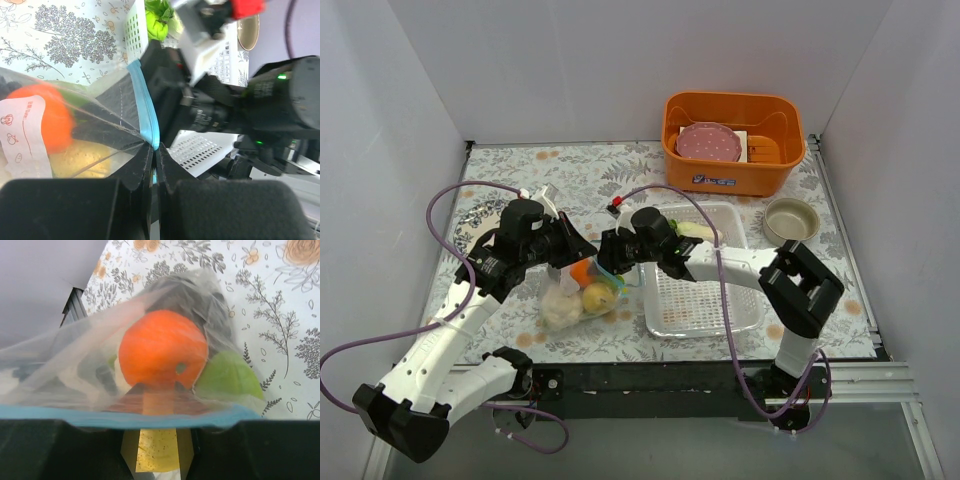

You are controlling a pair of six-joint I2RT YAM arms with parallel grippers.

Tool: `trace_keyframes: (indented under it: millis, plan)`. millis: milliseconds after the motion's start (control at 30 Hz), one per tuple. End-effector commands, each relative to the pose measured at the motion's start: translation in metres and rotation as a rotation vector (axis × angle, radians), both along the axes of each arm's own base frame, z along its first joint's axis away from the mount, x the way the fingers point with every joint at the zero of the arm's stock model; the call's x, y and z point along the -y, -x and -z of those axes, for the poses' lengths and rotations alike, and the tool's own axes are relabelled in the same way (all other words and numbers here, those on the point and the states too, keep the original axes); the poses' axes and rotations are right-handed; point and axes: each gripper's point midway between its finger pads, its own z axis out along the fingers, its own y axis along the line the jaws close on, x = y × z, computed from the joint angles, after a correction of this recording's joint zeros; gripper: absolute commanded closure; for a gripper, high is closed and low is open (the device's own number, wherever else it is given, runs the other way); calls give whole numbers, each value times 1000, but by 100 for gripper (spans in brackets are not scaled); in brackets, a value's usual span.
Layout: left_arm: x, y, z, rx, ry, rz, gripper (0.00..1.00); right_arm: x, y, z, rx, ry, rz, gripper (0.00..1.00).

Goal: Place the food in the zip-top bag and seal the zipper
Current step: Place the fake fruit in the zipper food storage bag.

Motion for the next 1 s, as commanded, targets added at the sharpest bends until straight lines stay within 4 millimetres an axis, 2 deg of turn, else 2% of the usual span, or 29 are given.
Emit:
trace_keyframes:
  millis: [0,167,267,367,467,500,600,633,700,767,833,867,933,967]
  plan:
    - [4,-1,-30,78,53,16,100,-18,-3,-1,-21,-63,6,62]
    - [1,0,-30,80,47,5,100,-10,2,9,-21,-27,18,62]
    - [-1,0,-28,78,41,-2,100,3,-3,-2,29,-1,61,61]
    - [-1,-1,-28,78,42,-9,100,19,-6,-22,94,16,106,57]
    - [1,-1,-29,80,50,-2,100,34,-13,-26,134,61,168,53]
    - [1,-2,-30,81,50,0,100,39,-14,-34,149,58,182,52]
    - [2,-1,-29,80,45,8,100,59,-21,-30,159,146,258,51]
    - [2,-1,-29,81,44,11,100,74,-25,-16,141,238,313,51]
    - [1,0,-28,79,42,10,100,92,-32,-8,115,305,389,50]
    - [1,2,-26,75,42,10,100,116,-39,2,74,362,496,46]
    - [1,2,-25,74,45,10,100,129,-41,11,62,377,537,40]
    - [1,3,-24,70,47,12,100,133,-47,5,66,352,559,35]
    - [1,3,-23,68,47,13,100,139,-52,4,65,349,583,15]
    - [1,4,-23,68,47,13,100,143,-59,0,69,347,603,15]
